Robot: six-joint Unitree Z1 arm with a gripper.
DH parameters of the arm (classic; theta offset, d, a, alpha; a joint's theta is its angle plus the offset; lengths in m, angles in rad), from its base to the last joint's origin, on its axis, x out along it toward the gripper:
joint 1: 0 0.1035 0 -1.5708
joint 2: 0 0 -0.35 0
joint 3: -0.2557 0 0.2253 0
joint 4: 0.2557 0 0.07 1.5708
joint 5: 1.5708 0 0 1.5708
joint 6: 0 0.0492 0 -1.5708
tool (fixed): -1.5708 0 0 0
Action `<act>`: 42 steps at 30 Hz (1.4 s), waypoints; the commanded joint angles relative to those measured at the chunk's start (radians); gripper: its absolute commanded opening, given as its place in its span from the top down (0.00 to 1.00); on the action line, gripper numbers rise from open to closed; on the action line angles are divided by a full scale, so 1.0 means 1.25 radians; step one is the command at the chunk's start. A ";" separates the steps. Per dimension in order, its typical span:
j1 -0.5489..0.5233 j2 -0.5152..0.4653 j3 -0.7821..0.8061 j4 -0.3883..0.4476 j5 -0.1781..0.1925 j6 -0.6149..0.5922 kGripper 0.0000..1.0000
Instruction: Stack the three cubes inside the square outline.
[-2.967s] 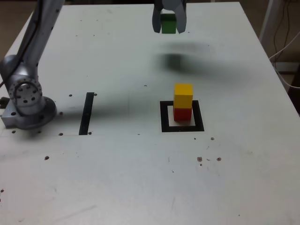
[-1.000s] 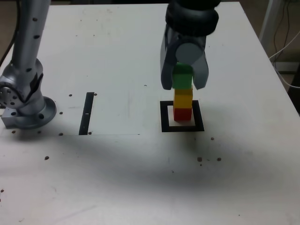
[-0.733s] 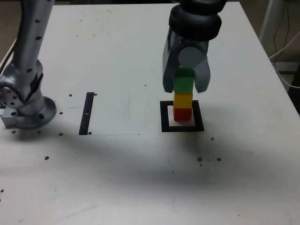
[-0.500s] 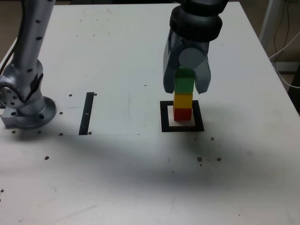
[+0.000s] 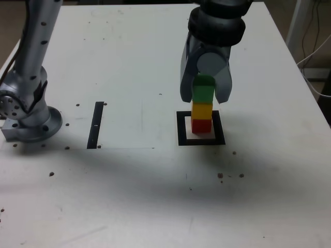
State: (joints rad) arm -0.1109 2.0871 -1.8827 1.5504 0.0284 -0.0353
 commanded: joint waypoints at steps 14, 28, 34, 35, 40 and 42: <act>0.002 0.012 0.006 0.002 -0.005 0.008 0.01; 0.000 -0.058 0.001 0.015 0.002 0.026 0.01; -0.001 -0.143 0.013 0.032 -0.012 0.036 0.01; -0.001 -0.158 0.022 0.035 -0.012 0.036 0.01; -0.001 -0.243 0.092 0.037 -0.012 0.035 0.01; 0.000 -0.282 0.128 0.036 -0.011 0.035 0.01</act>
State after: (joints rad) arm -0.1105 1.7591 -1.7362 1.5879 0.0134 0.0084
